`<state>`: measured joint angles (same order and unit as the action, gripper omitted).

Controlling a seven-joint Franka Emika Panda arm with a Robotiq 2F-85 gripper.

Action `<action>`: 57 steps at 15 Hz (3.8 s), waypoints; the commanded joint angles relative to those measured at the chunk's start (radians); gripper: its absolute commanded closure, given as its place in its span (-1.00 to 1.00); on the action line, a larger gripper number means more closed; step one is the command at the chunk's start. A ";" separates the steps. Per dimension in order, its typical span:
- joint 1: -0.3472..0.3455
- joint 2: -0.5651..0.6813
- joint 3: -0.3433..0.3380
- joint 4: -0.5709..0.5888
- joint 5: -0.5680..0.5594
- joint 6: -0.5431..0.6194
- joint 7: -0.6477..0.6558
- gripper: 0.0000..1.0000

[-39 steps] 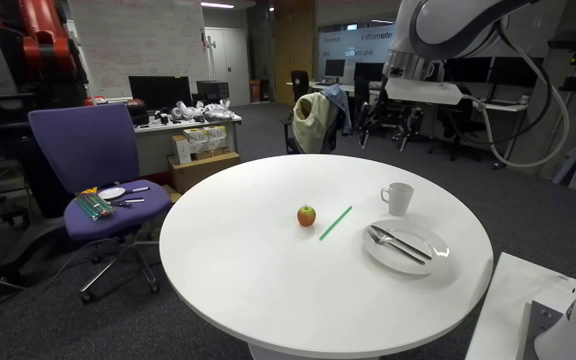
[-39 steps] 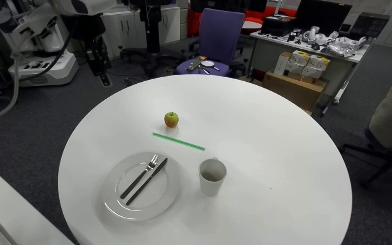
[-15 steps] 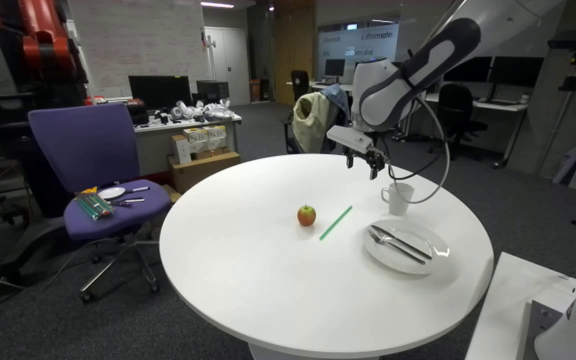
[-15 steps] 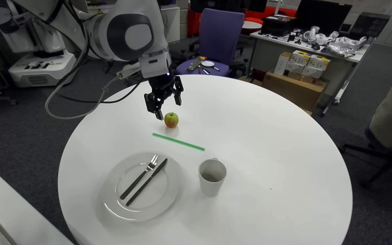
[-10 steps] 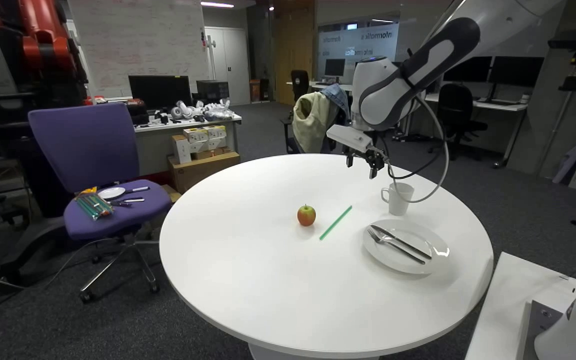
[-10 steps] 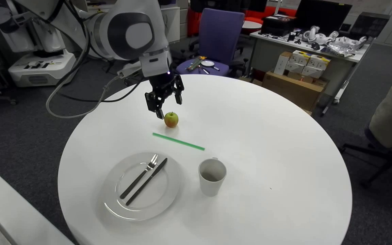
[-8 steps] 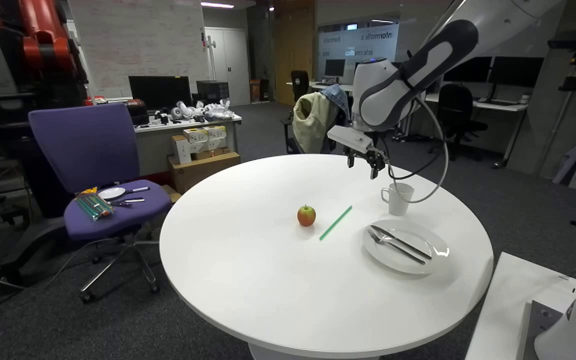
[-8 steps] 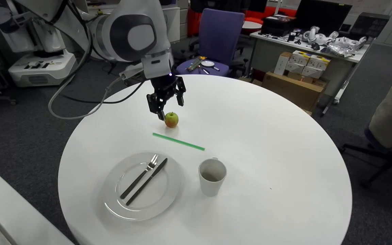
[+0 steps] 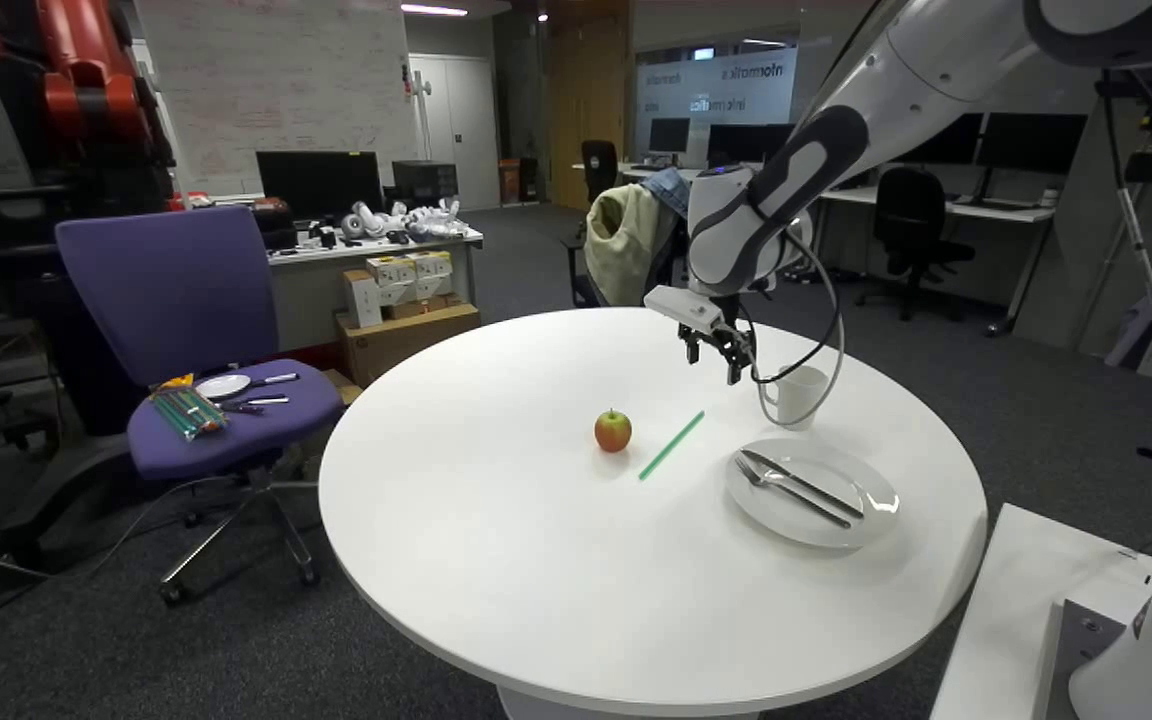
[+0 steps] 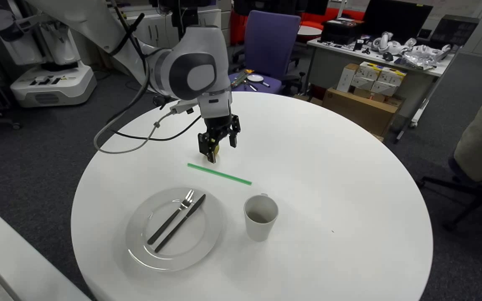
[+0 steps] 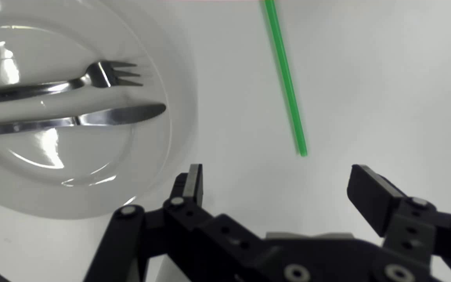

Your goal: Put the green straw into the mug

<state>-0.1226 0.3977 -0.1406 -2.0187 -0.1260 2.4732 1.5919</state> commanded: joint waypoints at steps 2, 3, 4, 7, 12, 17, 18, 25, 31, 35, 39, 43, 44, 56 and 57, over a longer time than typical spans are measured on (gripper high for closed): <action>0.016 0.145 0.018 0.146 0.139 -0.027 -0.136 -1.00; 0.022 0.167 0.020 0.165 0.154 -0.031 -0.152 -1.00; 0.030 0.185 0.020 0.177 0.159 -0.026 -0.168 -1.00; 0.061 0.232 0.004 0.206 0.141 -0.017 -0.201 -1.00; 0.083 0.283 -0.016 0.218 0.134 -0.010 -0.251 -1.00; 0.079 0.308 -0.040 0.221 0.139 -0.012 -0.284 -1.00; 0.078 0.311 -0.044 0.222 0.141 -0.013 -0.288 -1.00; 0.058 0.301 -0.030 0.209 0.152 0.001 -0.377 -1.00; 0.063 0.311 -0.035 0.219 0.181 0.016 -0.422 -1.00; 0.061 0.326 -0.029 0.234 0.207 0.013 -0.429 -1.00; 0.061 0.352 -0.026 0.255 0.220 0.008 -0.436 -1.00; 0.061 0.378 -0.026 0.280 0.223 0.000 -0.435 -0.84; 0.061 0.383 -0.027 0.285 0.223 -0.002 -0.433 -0.45; 0.063 0.401 -0.033 0.329 0.223 -0.018 -0.421 1.00; 0.064 0.400 -0.034 0.331 0.223 -0.020 -0.419 1.00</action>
<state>-0.0525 0.7807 -0.1727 -1.7207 0.0665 2.4746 1.1995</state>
